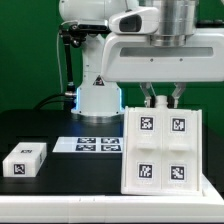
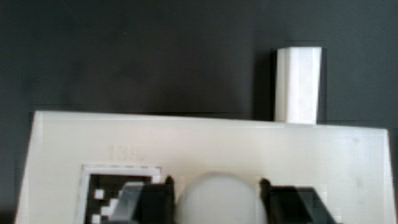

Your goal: Assemble cabinet

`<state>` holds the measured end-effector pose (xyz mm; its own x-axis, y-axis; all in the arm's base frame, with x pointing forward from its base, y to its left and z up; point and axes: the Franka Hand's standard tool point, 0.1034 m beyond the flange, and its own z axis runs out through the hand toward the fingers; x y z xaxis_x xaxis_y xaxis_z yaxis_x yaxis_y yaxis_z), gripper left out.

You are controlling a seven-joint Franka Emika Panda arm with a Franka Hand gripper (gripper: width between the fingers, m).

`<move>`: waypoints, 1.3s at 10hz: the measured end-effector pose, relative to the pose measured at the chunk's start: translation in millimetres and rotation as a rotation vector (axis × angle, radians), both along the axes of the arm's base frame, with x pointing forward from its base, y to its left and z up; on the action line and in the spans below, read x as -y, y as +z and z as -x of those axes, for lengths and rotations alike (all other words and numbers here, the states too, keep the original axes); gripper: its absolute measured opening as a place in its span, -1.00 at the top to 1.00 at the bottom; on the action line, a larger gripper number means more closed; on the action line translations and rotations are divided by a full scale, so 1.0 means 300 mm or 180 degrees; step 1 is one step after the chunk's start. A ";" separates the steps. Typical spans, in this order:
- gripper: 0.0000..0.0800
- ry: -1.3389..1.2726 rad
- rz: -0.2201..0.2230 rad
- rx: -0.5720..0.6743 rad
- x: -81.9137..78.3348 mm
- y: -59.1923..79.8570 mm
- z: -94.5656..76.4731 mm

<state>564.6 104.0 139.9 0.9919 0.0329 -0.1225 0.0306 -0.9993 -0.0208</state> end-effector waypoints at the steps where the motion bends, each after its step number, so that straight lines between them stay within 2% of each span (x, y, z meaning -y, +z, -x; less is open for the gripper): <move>1: 0.45 0.0004 -0.0001 0.0034 0.010 0.004 -0.035; 3: 0.45 0.0074 -0.0018 0.0091 0.011 0.011 -0.081; 8: 0.45 0.0074 -0.0018 0.0094 0.011 0.011 -0.082; 11: 0.45 0.0198 -0.0027 0.0221 0.014 0.007 -0.175; 13: 0.45 0.0203 -0.0025 0.0228 0.014 0.007 -0.210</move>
Offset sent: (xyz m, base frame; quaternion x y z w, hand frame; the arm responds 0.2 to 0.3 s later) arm 0.0000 0.0000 0.0000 0.0000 0.0000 0.0000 1.0000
